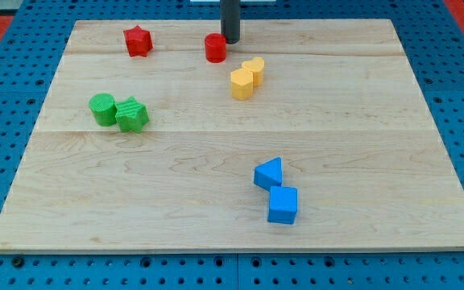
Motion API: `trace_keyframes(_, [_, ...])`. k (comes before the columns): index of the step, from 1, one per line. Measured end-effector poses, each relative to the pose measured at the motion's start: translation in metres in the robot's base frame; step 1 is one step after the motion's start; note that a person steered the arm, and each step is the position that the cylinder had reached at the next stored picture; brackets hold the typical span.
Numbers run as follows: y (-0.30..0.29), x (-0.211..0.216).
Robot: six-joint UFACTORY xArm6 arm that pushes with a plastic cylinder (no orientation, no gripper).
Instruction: Place red star left side of red circle
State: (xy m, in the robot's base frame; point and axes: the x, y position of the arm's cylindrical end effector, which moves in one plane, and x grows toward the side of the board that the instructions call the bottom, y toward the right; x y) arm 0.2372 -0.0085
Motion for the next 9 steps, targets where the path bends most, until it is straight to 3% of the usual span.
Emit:
trace_keyframes(1, [-0.013, -0.001])
trace_keyframes(2, [-0.072, 0.005])
trace_keyframes(6, [-0.121, 0.009])
trace_keyframes(7, [-0.101, 0.005])
trace_keyframes(8, [-0.055, -0.033])
trace_keyframes(9, [-0.055, -0.033])
